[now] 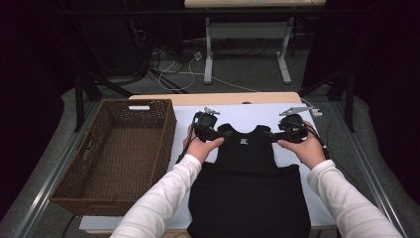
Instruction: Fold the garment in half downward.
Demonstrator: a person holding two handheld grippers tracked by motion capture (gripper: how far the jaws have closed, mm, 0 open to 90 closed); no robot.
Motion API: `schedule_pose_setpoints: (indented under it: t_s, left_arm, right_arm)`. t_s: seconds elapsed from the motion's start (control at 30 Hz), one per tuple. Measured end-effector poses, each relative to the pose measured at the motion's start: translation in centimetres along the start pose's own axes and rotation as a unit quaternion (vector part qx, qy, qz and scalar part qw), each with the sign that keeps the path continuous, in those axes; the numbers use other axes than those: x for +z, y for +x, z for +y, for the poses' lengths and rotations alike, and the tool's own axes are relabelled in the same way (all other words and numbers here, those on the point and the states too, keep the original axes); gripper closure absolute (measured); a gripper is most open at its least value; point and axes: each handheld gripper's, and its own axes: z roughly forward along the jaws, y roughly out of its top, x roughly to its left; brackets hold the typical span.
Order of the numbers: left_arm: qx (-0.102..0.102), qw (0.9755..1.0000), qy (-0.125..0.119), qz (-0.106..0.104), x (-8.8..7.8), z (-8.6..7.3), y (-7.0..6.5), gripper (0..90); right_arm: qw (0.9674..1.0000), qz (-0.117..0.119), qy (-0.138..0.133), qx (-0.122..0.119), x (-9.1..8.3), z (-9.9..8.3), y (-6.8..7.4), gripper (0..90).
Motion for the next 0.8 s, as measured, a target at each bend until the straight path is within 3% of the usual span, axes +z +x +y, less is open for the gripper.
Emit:
schedule_pose_setpoints:
  t_s: [0.07,0.23,0.4,0.5,0.63,0.8]
  left_arm:
    - [0.003,1.0000,0.001,0.004,0.3,0.2,0.3,17.6]
    - [0.001,1.0000,0.001,0.007,0.9,0.7,1.3,16.4]
    - [0.002,0.9997,0.000,0.024,1.6,1.3,2.0,16.5]
    - [0.004,0.9994,-0.003,0.036,2.3,1.6,2.3,17.6]
    - [-0.011,0.9993,-0.001,0.036,3.3,1.7,2.7,17.7]
    - [-0.008,0.9990,0.007,0.044,4.5,1.8,3.0,21.0]
  right_arm:
    - [0.9999,-0.009,-0.004,-0.011,0.4,0.3,-0.2,30.0]
    - [0.9996,-0.012,-0.020,-0.014,1.4,1.0,-0.6,29.3]
    - [0.9996,-0.025,-0.010,-0.012,2.6,1.6,-1.0,29.3]
    - [0.9994,-0.027,-0.021,-0.007,3.3,1.8,-1.2,29.3]
    - [0.9995,-0.027,-0.016,-0.004,4.3,1.8,-1.4,29.5]
    - [0.9996,-0.027,-0.006,-0.001,5.5,1.8,-1.8,34.2]
